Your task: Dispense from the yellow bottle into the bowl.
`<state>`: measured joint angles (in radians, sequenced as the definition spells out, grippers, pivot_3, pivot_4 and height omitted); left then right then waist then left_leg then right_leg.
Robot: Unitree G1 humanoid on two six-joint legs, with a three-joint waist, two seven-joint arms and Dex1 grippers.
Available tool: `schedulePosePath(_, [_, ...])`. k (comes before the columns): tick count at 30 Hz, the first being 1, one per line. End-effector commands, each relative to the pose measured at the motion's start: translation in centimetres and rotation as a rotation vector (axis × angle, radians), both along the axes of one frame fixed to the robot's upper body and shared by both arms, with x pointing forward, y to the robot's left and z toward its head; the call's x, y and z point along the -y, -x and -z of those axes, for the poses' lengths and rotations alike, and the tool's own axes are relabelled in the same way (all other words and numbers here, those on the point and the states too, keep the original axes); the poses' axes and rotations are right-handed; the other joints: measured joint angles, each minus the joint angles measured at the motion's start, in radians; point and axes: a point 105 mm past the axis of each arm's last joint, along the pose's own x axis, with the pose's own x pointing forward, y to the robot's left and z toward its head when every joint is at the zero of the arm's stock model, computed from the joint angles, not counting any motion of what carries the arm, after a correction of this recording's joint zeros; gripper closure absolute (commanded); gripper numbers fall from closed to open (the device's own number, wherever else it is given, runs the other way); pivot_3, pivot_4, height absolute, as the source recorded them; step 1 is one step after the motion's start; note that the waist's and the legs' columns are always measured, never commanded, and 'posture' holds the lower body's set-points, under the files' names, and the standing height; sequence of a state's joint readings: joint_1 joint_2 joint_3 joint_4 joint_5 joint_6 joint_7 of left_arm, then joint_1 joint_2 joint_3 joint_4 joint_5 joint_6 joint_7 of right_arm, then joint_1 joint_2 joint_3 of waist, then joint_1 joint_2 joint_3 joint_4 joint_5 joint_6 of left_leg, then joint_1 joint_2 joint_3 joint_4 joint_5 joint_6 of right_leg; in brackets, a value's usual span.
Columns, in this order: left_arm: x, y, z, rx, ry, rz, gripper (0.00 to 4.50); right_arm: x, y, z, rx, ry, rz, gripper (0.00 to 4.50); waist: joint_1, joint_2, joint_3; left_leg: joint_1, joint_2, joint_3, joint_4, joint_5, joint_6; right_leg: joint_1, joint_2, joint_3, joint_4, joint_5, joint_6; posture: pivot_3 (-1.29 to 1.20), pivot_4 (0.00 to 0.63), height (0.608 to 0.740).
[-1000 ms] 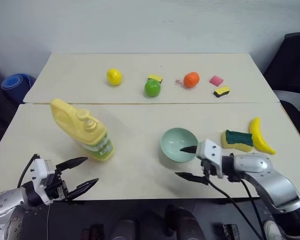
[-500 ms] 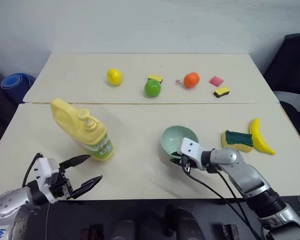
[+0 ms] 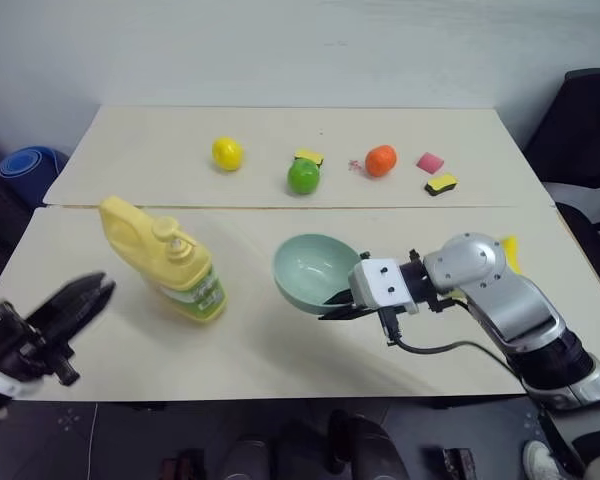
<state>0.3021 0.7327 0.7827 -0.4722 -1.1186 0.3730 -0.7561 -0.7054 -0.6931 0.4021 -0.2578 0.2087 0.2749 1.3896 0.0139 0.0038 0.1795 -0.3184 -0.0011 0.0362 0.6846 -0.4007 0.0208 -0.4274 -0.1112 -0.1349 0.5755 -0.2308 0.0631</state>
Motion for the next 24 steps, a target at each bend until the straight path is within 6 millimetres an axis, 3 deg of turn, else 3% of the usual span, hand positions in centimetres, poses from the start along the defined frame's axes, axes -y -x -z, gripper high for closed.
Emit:
schedulePosePath(1, [0.6, -1.9, -3.7, 0.145, -0.088, 0.004, 4.47, -1.7, 0.5, -1.7, 0.033, 0.014, -0.117, 4.5, -0.001, 0.0, 0.0, 0.0, 0.0, 0.0, 0.0, 0.0, 0.0, 0.0, 0.0, 0.0, 0.0, 0.0, 0.0, 0.0, 0.15, 0.74])
schedulePosePath(4, [2.0, -3.5, -5.3, 0.183, -0.121, 0.061, 4.47, -2.8, 0.5, -2.1, 0.039, 0.029, -0.152, 4.5, -0.01, 0.0, 0.0, 0.0, 0.0, 0.0, 0.0, 0.002, -0.002, 0.0, 0.001, 0.0, 0.006, 0.0, 0.0, 0.0, 0.15, 0.74])
schedulePosePath(9, [3.7, -5.9, -4.8, 0.143, -0.154, 0.154, 4.47, -5.0, 0.4, -3.0, 0.056, 0.051, -0.181, 4.5, -0.027, -0.001, 0.0, -0.001, -0.001, 0.003, 0.0, 0.003, -0.002, -0.001, 0.002, -0.001, 0.006, 0.0, 0.0, 0.0, 0.15, 0.74])
schedulePosePath(16, [5.1, -6.3, -3.1, 0.051, -0.139, 0.225, 4.47, -7.4, 0.5, -4.3, 0.098, 0.038, -0.187, 4.5, -0.043, -0.001, 0.0, 0.0, 0.0, 0.002, 0.0, 0.003, -0.003, -0.001, 0.002, -0.001, 0.006, 0.0, 0.0, 0.0, 0.15, 0.74])
schedulePosePath(24, [5.6, -7.0, -1.2, -0.044, -0.21, 0.193, 4.47, -8.4, 0.7, -4.2, 0.111, 0.104, -0.182, 4.5, -0.04, -0.001, 0.0, 0.0, -0.001, 0.002, 0.0, 0.004, -0.004, -0.001, 0.001, -0.001, 0.007, 0.0, 0.0, 0.0, 0.15, 0.74])
